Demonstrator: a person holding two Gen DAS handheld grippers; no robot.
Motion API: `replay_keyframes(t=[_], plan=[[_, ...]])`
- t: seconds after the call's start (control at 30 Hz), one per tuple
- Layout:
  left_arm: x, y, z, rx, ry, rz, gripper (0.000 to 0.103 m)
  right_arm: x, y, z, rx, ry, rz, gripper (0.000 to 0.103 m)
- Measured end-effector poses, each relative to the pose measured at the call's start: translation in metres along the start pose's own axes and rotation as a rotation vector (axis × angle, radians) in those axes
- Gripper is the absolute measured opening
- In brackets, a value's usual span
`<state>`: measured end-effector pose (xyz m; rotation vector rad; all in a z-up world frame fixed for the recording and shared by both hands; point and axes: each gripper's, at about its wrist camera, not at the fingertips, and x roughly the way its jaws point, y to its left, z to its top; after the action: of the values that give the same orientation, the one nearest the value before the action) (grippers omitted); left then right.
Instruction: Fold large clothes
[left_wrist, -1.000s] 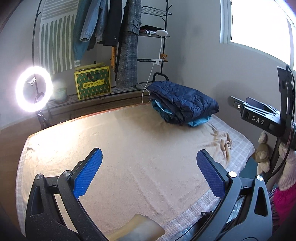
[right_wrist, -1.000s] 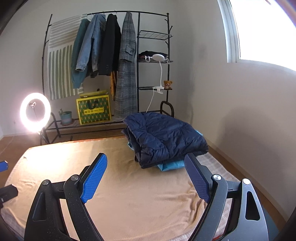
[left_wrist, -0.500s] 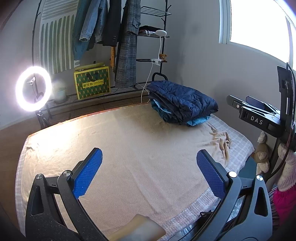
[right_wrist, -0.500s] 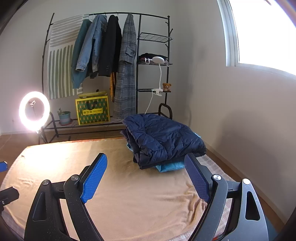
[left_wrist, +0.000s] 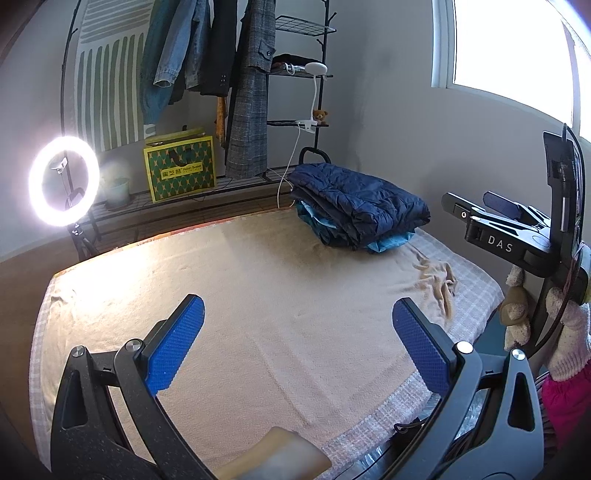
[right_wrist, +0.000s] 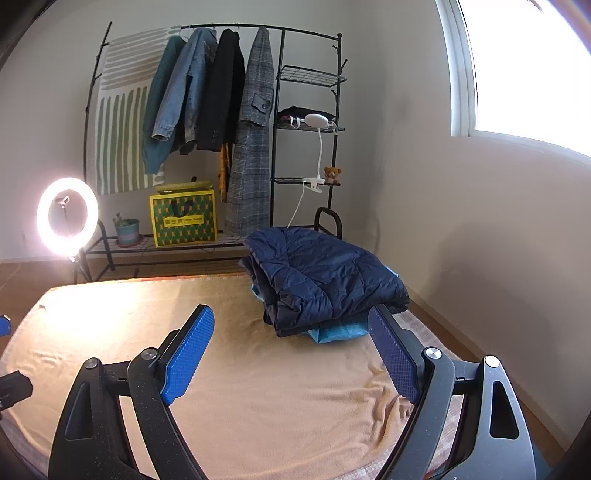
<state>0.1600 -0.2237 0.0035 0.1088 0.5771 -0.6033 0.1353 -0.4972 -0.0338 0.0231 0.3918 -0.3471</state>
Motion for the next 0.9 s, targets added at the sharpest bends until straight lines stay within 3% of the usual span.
replay_keyframes(t=[0.9], plan=[[-0.0075,-0.0087,0.0059,0.016,-0.029,-0.009,0.103,0.0078,-0.0025,-0.0030,-0.013,0.011,0.008,0.086]])
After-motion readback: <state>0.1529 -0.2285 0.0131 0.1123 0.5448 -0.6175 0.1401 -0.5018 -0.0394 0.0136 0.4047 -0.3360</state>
